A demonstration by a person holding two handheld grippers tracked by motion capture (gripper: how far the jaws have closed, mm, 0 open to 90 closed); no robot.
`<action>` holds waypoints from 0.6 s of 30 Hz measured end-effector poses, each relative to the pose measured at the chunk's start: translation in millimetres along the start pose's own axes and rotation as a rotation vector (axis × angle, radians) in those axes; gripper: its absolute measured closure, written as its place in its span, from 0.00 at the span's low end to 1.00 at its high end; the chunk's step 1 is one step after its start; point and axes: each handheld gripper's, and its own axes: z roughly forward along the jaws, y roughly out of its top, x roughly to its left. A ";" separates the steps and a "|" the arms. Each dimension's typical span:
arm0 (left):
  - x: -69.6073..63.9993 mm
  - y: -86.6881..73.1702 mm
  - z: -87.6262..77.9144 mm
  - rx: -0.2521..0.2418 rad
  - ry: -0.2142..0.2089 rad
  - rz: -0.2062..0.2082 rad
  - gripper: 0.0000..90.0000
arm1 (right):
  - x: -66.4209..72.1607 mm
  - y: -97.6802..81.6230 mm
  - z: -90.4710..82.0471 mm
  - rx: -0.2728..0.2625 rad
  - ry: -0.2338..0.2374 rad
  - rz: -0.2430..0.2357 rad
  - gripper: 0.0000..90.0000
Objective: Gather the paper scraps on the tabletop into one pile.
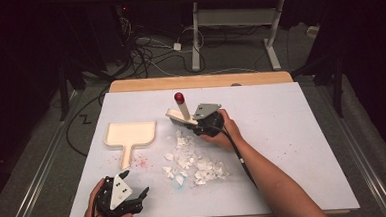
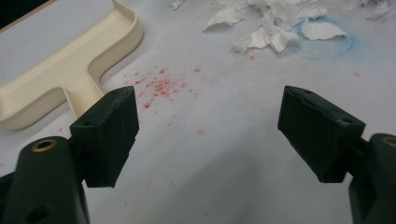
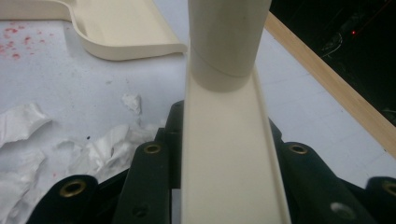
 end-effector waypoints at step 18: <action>-3.6 0.6 5.0 0.032 -0.020 0.020 0.22 | 42.4 -12.8 -27.5 -0.010 0.418 -0.158 0.70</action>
